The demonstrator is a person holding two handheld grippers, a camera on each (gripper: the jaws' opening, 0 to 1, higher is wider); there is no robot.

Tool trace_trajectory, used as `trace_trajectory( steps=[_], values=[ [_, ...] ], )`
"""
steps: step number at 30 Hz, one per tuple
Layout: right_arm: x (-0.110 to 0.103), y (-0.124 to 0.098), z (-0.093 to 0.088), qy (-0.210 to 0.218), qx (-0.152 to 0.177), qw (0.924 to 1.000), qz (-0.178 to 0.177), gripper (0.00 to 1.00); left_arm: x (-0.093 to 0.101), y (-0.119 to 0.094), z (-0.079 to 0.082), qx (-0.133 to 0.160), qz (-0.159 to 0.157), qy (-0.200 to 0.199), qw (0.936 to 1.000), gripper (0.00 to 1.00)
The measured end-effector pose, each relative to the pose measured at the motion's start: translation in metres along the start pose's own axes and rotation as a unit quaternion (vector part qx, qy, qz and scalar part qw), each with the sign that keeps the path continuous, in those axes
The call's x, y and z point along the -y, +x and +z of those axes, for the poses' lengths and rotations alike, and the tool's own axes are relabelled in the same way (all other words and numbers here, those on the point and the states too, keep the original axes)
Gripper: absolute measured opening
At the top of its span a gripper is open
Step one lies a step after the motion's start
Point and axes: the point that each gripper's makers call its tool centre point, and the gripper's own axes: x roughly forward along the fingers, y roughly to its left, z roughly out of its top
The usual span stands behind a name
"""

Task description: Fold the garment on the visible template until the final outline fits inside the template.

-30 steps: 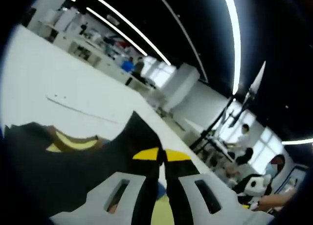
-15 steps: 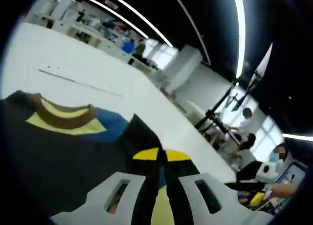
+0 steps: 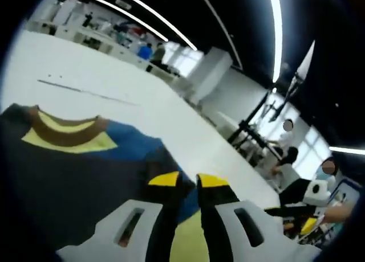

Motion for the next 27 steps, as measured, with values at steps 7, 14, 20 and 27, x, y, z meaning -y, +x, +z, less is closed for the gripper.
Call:
trace_trajectory(
  steps=[7, 14, 20, 27],
  values=[
    [-0.007, 0.007, -0.007, -0.004, -0.014, 0.9998, 0.010, 0.83, 0.016, -0.016, 0.004, -0.005, -0.013, -0.001, 0.9999, 0.78],
    [-0.020, 0.022, 0.003, -0.020, -0.017, 0.9992, 0.031, 0.83, 0.024, -0.044, 0.024, 0.011, -0.013, 0.016, 0.9997, 0.98],
    [-0.033, 0.033, 0.010, -0.039, -0.024, 0.9980, 0.044, 0.85, 0.021, -0.073, 0.032, 0.003, -0.010, 0.040, 0.9991, 0.99],
    [-0.047, 0.042, 0.011, -0.058, -0.032, 0.9964, 0.053, 0.87, 0.016, -0.149, 0.021, 0.016, 0.005, 0.032, 0.9993, 0.99]
  ],
)
